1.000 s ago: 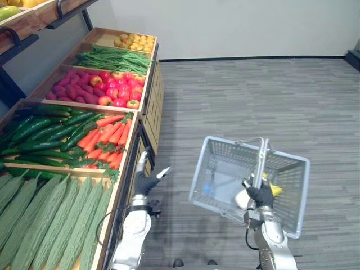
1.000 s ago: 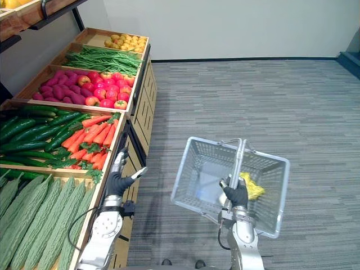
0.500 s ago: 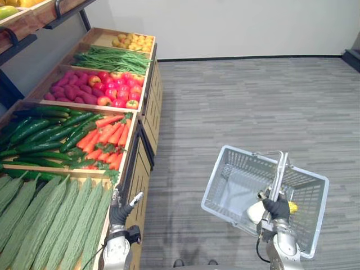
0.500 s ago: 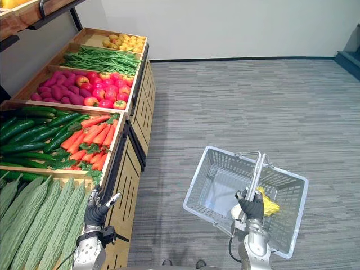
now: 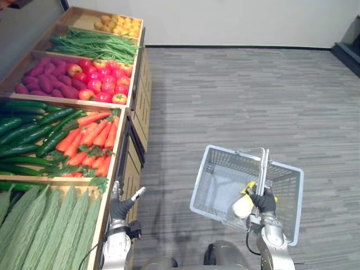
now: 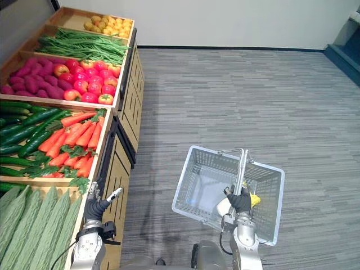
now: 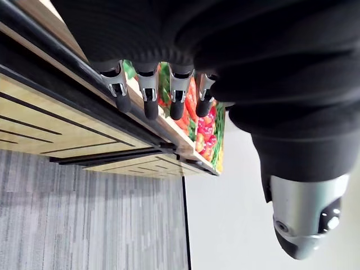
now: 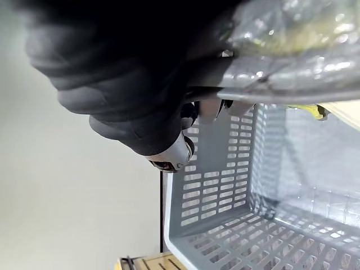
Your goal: Pick vegetable in the basket
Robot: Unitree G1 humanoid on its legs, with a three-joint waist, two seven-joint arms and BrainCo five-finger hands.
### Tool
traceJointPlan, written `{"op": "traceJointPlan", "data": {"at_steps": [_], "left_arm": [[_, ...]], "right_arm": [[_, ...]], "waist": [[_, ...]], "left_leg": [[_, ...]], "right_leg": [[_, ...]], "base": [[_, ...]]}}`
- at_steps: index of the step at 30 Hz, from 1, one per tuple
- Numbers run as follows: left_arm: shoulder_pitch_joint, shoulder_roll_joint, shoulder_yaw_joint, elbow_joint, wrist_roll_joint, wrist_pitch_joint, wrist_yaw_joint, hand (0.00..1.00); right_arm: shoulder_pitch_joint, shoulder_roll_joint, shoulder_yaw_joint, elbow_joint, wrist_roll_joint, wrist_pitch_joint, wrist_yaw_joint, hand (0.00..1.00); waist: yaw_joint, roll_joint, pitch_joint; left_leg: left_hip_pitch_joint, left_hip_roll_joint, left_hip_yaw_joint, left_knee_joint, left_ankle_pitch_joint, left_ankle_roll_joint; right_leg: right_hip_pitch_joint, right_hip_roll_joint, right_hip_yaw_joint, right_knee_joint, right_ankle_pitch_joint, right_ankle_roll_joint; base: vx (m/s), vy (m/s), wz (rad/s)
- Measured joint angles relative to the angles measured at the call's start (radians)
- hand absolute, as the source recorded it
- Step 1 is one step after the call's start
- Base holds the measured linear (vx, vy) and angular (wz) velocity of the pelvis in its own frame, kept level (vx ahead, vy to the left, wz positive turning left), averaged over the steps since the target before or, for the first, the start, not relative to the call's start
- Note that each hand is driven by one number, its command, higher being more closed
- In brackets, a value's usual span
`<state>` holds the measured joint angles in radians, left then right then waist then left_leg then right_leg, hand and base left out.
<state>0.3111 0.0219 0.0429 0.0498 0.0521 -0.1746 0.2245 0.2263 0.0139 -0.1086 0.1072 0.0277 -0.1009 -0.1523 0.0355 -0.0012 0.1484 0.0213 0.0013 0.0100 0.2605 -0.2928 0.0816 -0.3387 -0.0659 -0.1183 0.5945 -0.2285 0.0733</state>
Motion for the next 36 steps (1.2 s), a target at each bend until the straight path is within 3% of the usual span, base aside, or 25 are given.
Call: {"op": "traceJointPlan", "data": {"at_steps": [2,3,4,5,6,7,9,10,11,13,15,17,18,19,20,23,25,27,28,29,30,34,36], "left_arm": [[-0.046,0.006,-0.009,0.001,0.0,0.001,0.0,0.0],[-0.068,0.003,-0.011,0.0,0.0,0.0,0.002,0.0],[-0.1,0.014,-0.014,0.001,0.0,-0.007,0.015,0.0],[-0.112,0.02,-0.011,0.0,0.002,-0.008,0.018,0.0],[-0.118,0.007,-0.007,0.016,0.004,-0.006,0.019,0.0],[-0.117,-0.023,-0.005,0.016,0.009,-0.01,0.022,0.0],[-0.116,-0.041,-0.005,0.016,0.008,-0.01,0.028,0.0],[-0.113,-0.053,-0.011,0.012,0.007,-0.01,0.031,0.0],[-0.105,-0.056,-0.022,-0.008,0.007,-0.01,0.035,0.0],[-0.091,-0.054,-0.038,-0.05,0.006,-0.017,0.044,0.0],[-0.092,-0.055,-0.037,-0.065,0.006,-0.031,0.048,0.0],[-0.095,-0.055,-0.032,-0.095,0.006,-0.034,0.066,0.0],[-0.098,-0.057,-0.034,-0.102,0.009,-0.038,0.068,0.0],[-0.099,-0.059,-0.035,-0.105,0.01,-0.039,0.068,0.0],[-0.106,-0.051,-0.034,-0.108,0.011,-0.041,0.072,0.0],[-0.11,-0.046,-0.023,-0.123,0.026,-0.041,0.086,0.0],[-0.094,-0.051,-0.015,-0.123,0.031,-0.039,0.086,0.0],[-0.089,-0.05,-0.013,-0.124,0.041,-0.038,0.083,0.0],[-0.092,-0.038,-0.011,-0.137,0.043,-0.038,0.083,0.0],[-0.093,-0.026,-0.01,-0.142,0.044,-0.039,0.083,0.0],[-0.095,-0.024,-0.01,-0.141,0.051,-0.037,0.083,0.0],[-0.094,-0.022,-0.016,-0.142,0.072,-0.028,0.085,0.0],[-0.096,-0.024,-0.05,-0.178,0.083,-0.029,0.087,0.0]], "right_arm": [[-0.007,-0.014,-0.006,0.001,-0.001,0.0,0.0,1.0],[-0.008,-0.023,-0.008,0.002,0.0,0.0,-0.001,1.0],[-0.009,-0.026,-0.007,0.003,-0.002,0.0,-0.006,1.0],[-0.008,-0.027,-0.005,0.003,-0.003,0.0,-0.006,1.0],[-0.019,-0.046,-0.007,0.013,-0.004,0.0,-0.008,1.0],[-0.046,-0.071,-0.003,0.036,-0.004,0.003,-0.02,1.0],[-0.056,-0.076,0.005,0.034,-0.004,0.003,-0.022,1.0],[-0.049,-0.073,0.017,0.027,0.001,0.003,-0.023,1.0],[-0.038,-0.064,0.028,0.025,0.002,0.003,-0.029,1.0],[-0.037,-0.064,0.03,0.015,0.004,-0.002,-0.041,1.0],[-0.043,-0.068,0.026,0.002,0.011,-0.01,-0.045,1.0],[-0.052,-0.083,-0.012,-0.001,0.024,-0.014,-0.046,1.0],[-0.045,-0.09,-0.04,-0.001,0.029,-0.016,-0.049,1.0],[-0.037,-0.096,-0.051,-0.001,0.033,-0.017,-0.052,1.0],[-0.031,-0.098,-0.082,0.02,0.041,-0.018,-0.062,1.0],[-0.038,-0.095,-0.129,0.046,0.042,-0.015,-0.068,1.0],[-0.054,-0.095,-0.128,0.077,0.04,-0.005,-0.062,1.0],[-0.054,-0.094,-0.127,0.112,0.04,0.0,-0.058,1.0],[-0.054,-0.084,-0.13,0.117,0.04,0.001,-0.059,1.0],[-0.054,-0.075,-0.127,0.119,0.04,0.001,-0.058,1.0],[-0.054,-0.072,-0.127,0.118,0.04,0.001,-0.052,1.0],[-0.043,-0.059,-0.125,0.104,0.04,0.001,-0.031,1.0],[0.006,-0.046,-0.118,0.064,0.047,-0.001,-0.019,1.0]], "waist": [[-0.005,0.009,0.009],[-0.015,0.012,0.01],[-0.029,-0.007,0.005],[-0.035,-0.016,0.004],[-0.039,0.02,0.008],[-0.046,0.061,-0.001],[-0.045,0.07,0.004],[-0.04,0.067,0.012],[-0.02,0.063,0.018],[-0.001,0.052,0.023],[0.009,0.05,0.025],[0.006,0.049,0.027],[0.003,0.062,0.022],[0.002,0.076,0.015],[-0.007,0.067,0.01],[-0.01,0.051,0.01],[0.003,0.042,0.013],[0.001,0.034,0.017],[-0.008,0.023,0.022],[-0.027,0.008,0.02],[-0.04,0.001,0.019],[-0.045,0.0,0.018],[-0.05,-0.007,0.013]], "left_leg": [[0.022,0.025,-0.039,-0.004,-0.012,-0.024],[0.038,0.041,-0.059,-0.012,-0.02,-0.042],[0.067,0.042,-0.096,-0.011,-0.05,-0.086],[0.083,0.037,-0.107,-0.001,-0.069,-0.097],[0.089,0.061,-0.121,0.022,-0.097,-0.109],[0.052,0.106,-0.131,0.112,-0.081,-0.136],[-0.011,0.122,-0.14,0.279,-0.024,-0.153],[-0.086,0.138,-0.127,0.478,0.07,-0.154],[-0.141,0.174,-0.08,0.638,0.07,-0.16],[-0.229,0.195,0.003,0.741,0.063,-0.148],[-0.282,0.197,0.061,0.716,0.052,-0.132],[-0.322,0.197,0.214,0.494,0.058,-0.132],[-0.32,0.192,0.292,0.368,0.131,-0.133],[-0.319,0.19,0.327,0.305,0.194,-0.113],[-0.281,0.175,0.397,0.242,0.168,-0.057],[-0.214,0.082,0.392,0.064,0.163,0.008],[-0.165,0.046,0.367,0.023,0.165,0.013],[-0.101,0.012,0.3,-0.007,0.159,0.02],[-0.066,-0.011,0.249,-0.019,0.151,0.027],[-0.06,-0.025,0.204,-0.019,0.143,0.037],[-0.059,-0.029,0.162,-0.013,0.133,0.045],[-0.04,-0.019,0.026,0.009,0.105,0.017],[-0.054,-0.02,-0.073,0.061,0.071,-0.017]], "right_leg": [[-0.023,0.013,0.016,-0.113,0.025,-0.008],[-0.029,0.029,0.031,-0.183,0.066,-0.003],[-0.023,0.023,0.089,-0.308,0.195,-0.007],[-0.018,0.014,0.094,-0.315,0.281,-0.013],[-0.013,0.028,0.069,-0.278,0.259,-0.029],[0.003,0.053,0.019,-0.257,0.207,-0.063],[0.054,0.07,-0.013,-0.267,0.174,-0.084],[0.127,0.076,-0.034,-0.288,0.144,-0.1],[0.209,0.086,-0.052,-0.322,0.125,-0.112],[0.306,0.081,-0.082,-0.379,0.117,-0.123],[0.354,0.075,-0.103,-0.43,0.117,-0.123],[0.431,0.059,-0.174,-0.498,0.111,-0.112],[0.46,0.06,-0.211,-0.503,0.094,-0.089],[0.473,0.066,-0.232,-0.502,0.082,-0.08],[0.497,0.051,-0.27,-0.499,0.058,-0.062],[0.502,0.012,-0.324,-0.467,0.035,-0.031],[0.512,-0.021,-0.329,-0.393,0.021,-0.009],[0.48,-0.076,-0.346,-0.145,0.016,0.0],[0.418,-0.125,-0.327,0.073,0.048,-0.027],[0.358,-0.141,-0.277,0.198,0.045,-0.059],[0.305,-0.126,-0.205,0.25,0.003,-0.067],[0.167,-0.018,0.055,0.168,-0.067,-0.045],[0.146,0.035,0.224,-0.003,-0.066,-0.025]], "base": [[0.39,-0.134,0.53],[0.48,-0.198,0.93],[0.49,-0.23,0.97],[0.52,-0.275,0.81],[0.51,-0.26,0.51],[0.5,-0.246,0.41],[0.51,-0.281,0.51],[0.53,-0.325,0.65],[0.42,-0.25,0.55],[0.35,-0.191,0.44],[0.29,-0.122,0.41],[0.27,-0.034,0.78],[0.25,0.014,0.91],[0.28,0.052,1.16],[0.28,0.058,1.32],[0.24,0.052,1.07],[0.23,0.055,0.66],[0.24,0.042,0.98],[0.28,-0.004,1.43],[0.26,-0.064,1.43],[0.25,-0.094,1.38],[0.2,-0.097,1.04],[0.19,-0.189,1.31]]}}
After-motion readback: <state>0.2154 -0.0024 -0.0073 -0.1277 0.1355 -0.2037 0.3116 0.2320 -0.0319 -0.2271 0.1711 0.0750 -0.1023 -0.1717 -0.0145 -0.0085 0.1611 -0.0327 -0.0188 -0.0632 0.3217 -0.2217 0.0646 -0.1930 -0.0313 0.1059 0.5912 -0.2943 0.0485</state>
